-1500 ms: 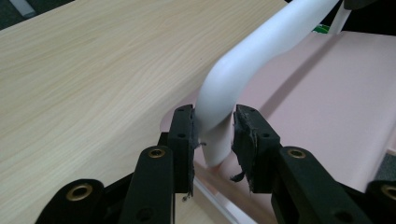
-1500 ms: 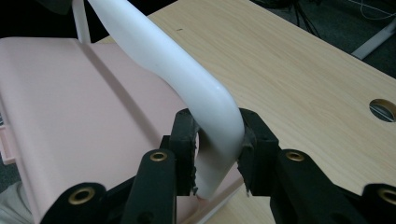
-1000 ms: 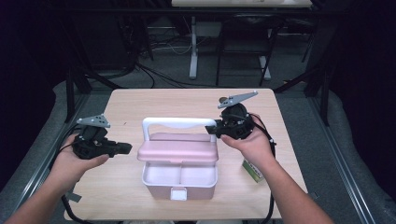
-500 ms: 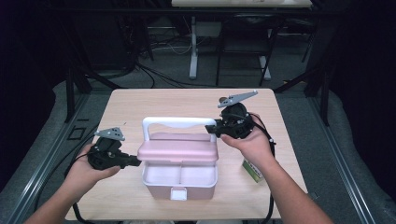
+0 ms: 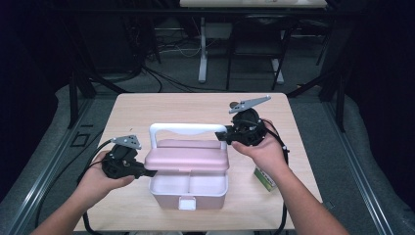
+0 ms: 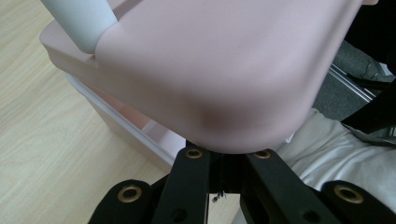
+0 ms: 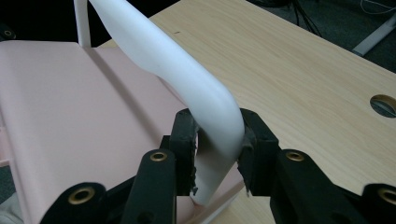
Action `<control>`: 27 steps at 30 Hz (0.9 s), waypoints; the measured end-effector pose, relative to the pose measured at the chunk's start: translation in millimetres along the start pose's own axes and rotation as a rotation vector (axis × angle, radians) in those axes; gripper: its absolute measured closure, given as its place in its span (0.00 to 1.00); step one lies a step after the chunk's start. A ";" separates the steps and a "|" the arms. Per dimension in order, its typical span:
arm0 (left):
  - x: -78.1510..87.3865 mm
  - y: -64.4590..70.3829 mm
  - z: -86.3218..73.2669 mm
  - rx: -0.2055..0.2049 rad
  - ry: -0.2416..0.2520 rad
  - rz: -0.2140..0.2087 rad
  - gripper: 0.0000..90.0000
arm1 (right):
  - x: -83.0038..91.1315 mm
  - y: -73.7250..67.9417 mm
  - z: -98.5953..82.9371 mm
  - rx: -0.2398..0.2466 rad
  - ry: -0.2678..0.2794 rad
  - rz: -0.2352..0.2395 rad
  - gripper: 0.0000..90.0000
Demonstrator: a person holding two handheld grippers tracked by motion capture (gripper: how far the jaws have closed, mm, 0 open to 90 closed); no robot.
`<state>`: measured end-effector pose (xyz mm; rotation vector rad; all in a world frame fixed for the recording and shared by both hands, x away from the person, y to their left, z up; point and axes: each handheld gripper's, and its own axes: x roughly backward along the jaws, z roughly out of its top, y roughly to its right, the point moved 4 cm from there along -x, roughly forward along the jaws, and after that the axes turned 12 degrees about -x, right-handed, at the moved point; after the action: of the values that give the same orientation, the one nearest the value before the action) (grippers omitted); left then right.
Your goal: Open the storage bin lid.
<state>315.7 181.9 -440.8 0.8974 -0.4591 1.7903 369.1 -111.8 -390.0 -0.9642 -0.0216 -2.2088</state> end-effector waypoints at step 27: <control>12.4 -8.0 16.4 0.012 0.028 0.019 1.00 | 37.7 15.4 -12.4 -0.053 0.061 -0.050 0.82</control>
<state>326.6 181.8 -421.6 0.8777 -0.4402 1.8232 353.3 -149.6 -378.5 -0.9341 0.0408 -2.2937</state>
